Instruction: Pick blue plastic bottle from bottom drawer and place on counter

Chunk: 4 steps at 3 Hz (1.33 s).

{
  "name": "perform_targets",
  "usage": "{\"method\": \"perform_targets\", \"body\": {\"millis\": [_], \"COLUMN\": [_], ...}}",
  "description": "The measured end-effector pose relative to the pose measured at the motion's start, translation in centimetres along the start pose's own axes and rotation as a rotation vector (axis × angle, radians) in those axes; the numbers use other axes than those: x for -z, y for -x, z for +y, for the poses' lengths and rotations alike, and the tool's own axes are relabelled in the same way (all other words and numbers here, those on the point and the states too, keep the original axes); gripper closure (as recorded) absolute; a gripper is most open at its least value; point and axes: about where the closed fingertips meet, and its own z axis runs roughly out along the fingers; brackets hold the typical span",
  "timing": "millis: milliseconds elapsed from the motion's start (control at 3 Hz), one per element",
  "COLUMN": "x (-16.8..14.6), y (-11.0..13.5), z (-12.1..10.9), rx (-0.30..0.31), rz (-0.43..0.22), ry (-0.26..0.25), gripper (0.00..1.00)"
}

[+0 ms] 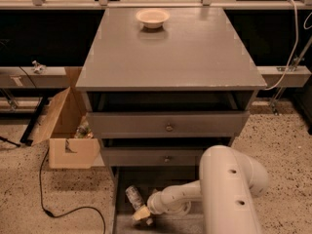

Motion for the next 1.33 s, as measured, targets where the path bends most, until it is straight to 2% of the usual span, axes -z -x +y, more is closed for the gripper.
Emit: {"method": "perform_targets", "body": {"millis": [333, 667, 1000, 1333], "x": [-1.8, -2.7, -2.7, -1.6], "y": [-0.6, -0.5, 0.2, 0.4], "z": [0.8, 1.3, 1.5, 1.1], "rx": [0.005, 0.009, 0.021, 0.019], "rz": [0.026, 0.018, -0.024, -0.087], "ry": [-0.031, -0.045, -0.04, -0.006], "gripper": [0.0, 0.18, 0.49, 0.72]}}
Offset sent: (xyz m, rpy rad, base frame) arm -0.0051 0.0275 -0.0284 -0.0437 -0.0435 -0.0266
